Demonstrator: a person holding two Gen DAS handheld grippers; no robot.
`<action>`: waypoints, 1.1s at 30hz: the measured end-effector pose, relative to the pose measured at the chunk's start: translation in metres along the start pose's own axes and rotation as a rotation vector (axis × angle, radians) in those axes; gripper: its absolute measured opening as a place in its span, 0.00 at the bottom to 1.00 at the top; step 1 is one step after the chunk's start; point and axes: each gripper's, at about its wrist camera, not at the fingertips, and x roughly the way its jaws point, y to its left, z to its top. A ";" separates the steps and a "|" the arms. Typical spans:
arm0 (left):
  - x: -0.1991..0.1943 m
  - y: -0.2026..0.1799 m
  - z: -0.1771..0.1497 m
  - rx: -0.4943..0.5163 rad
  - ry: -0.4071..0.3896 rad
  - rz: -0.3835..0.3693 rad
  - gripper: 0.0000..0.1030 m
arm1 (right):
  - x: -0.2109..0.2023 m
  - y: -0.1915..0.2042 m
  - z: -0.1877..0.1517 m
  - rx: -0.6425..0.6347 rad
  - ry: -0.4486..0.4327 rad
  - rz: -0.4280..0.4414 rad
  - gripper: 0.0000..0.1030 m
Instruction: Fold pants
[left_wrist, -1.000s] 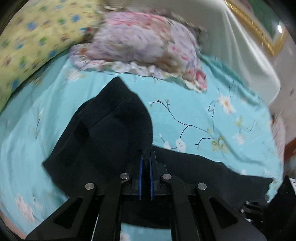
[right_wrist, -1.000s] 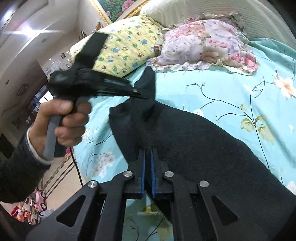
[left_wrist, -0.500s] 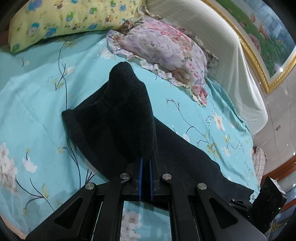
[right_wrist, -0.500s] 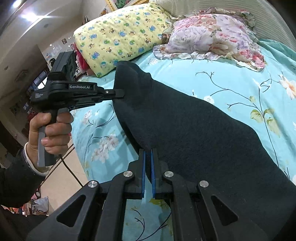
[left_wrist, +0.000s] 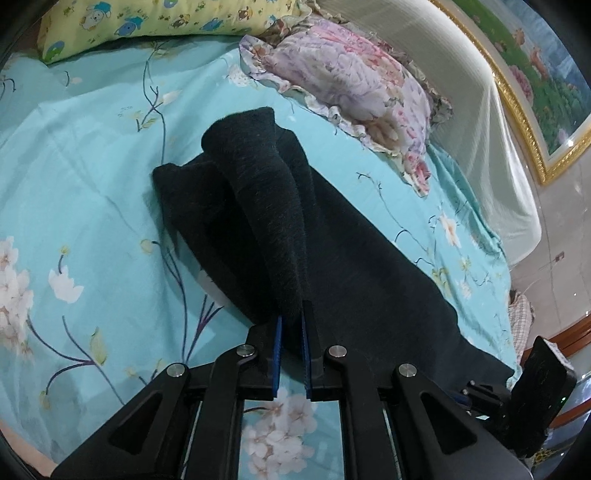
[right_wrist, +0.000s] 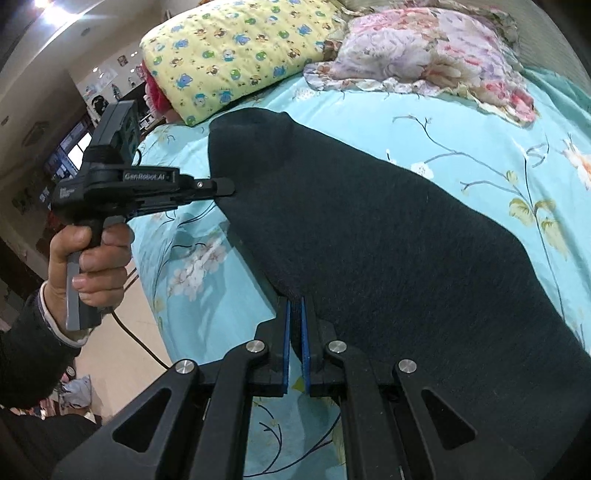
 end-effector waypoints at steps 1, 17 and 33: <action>-0.002 0.001 0.000 -0.006 -0.007 0.008 0.11 | 0.001 -0.001 0.000 0.004 0.003 -0.008 0.11; -0.020 0.029 0.021 -0.094 -0.030 0.052 0.47 | -0.023 -0.017 0.022 0.096 -0.113 0.038 0.42; 0.006 0.039 0.050 -0.111 0.041 0.114 0.58 | -0.031 -0.122 0.078 0.307 -0.177 -0.059 0.42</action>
